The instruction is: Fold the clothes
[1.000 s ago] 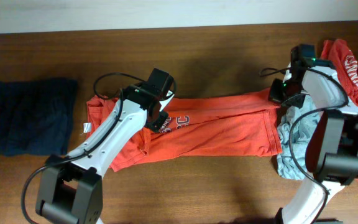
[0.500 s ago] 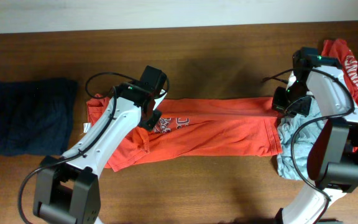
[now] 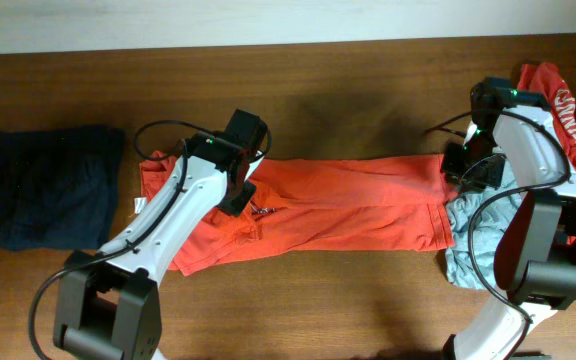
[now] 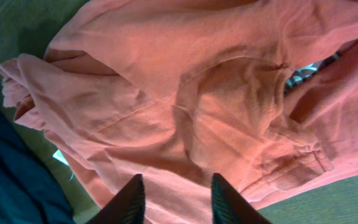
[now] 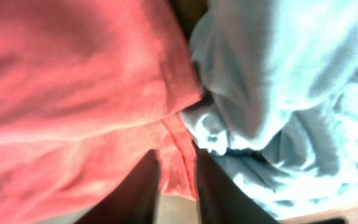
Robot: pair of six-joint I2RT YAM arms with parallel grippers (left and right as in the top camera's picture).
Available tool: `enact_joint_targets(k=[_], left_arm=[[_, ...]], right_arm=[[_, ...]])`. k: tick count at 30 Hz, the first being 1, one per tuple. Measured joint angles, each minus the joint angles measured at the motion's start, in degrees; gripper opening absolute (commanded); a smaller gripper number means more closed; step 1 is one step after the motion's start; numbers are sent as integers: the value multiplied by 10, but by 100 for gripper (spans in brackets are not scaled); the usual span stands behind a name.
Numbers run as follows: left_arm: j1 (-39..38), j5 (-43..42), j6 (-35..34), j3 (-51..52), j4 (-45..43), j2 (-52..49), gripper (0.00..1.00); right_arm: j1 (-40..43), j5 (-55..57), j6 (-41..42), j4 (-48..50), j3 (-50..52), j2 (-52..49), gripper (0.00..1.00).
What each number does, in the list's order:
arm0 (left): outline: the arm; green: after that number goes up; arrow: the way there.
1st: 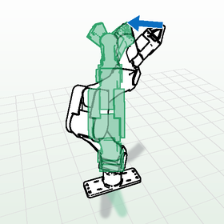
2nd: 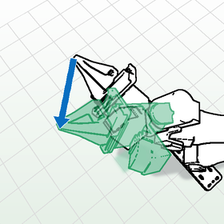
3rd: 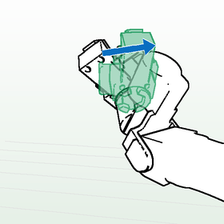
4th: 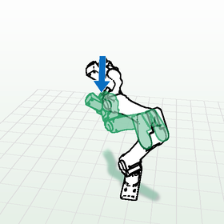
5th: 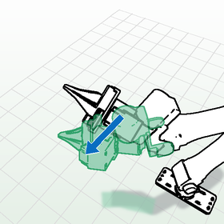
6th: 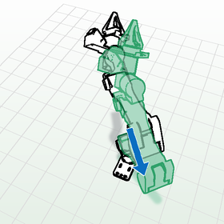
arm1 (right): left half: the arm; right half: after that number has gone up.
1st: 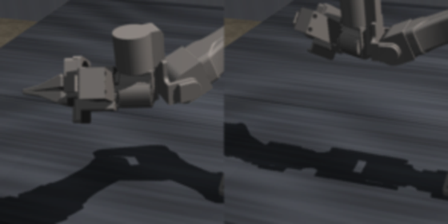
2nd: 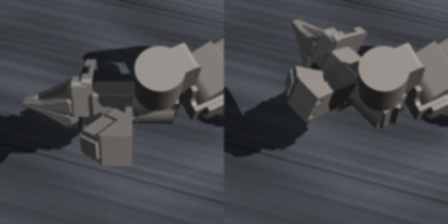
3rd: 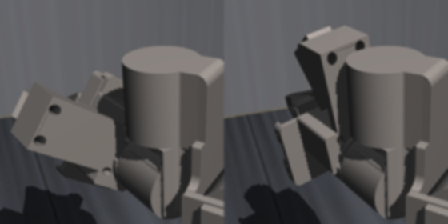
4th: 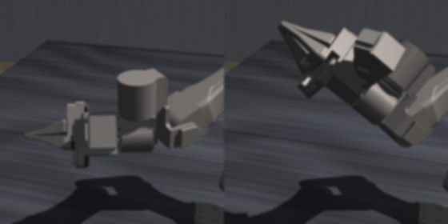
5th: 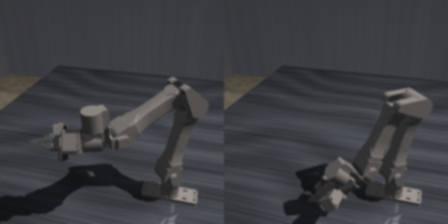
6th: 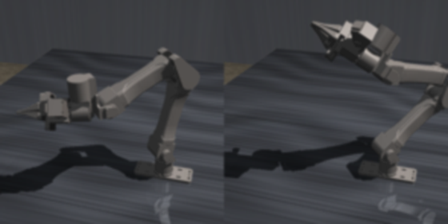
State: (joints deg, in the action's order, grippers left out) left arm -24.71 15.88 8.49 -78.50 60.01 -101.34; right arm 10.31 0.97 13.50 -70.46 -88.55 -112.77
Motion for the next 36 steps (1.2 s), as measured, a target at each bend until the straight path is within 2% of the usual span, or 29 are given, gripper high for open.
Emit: enact_joint_targets(k=[2, 6, 9, 13, 16, 20, 21, 28, 36], left_arm=[[1, 8, -3, 0, 0, 5, 49], [2, 10, -18, 0, 2, 36, 64], [10, 8, -39, -1, 18, 69, 71], [26, -45, -62, -2, 42, 85, 72], [37, -78, -86, 3, 40, 84, 58], [55, -100, -127, 40, 10, 84, 6], [67, -101, -139, 62, -8, 84, 1], [127, -121, -170, 180, -171, 79, 0], [132, -97, -174, 221, -258, 34, 0]], right_arm=[[0, 9, 1, -1, 0, 0, 47], [0, 12, 0, -3, 0, 0, 50], [0, 12, 0, -3, 0, 0, 50], [0, 9, 0, 2, 0, 0, 50], [0, -1, 0, 7, 0, 0, 48], [0, -23, -5, 17, 0, 0, 48], [0, -40, -17, 21, 0, 0, 48], [-1, -280, -156, 52, 0, 0, 48], [-40, -322, -184, 63, 0, 0, 49]])
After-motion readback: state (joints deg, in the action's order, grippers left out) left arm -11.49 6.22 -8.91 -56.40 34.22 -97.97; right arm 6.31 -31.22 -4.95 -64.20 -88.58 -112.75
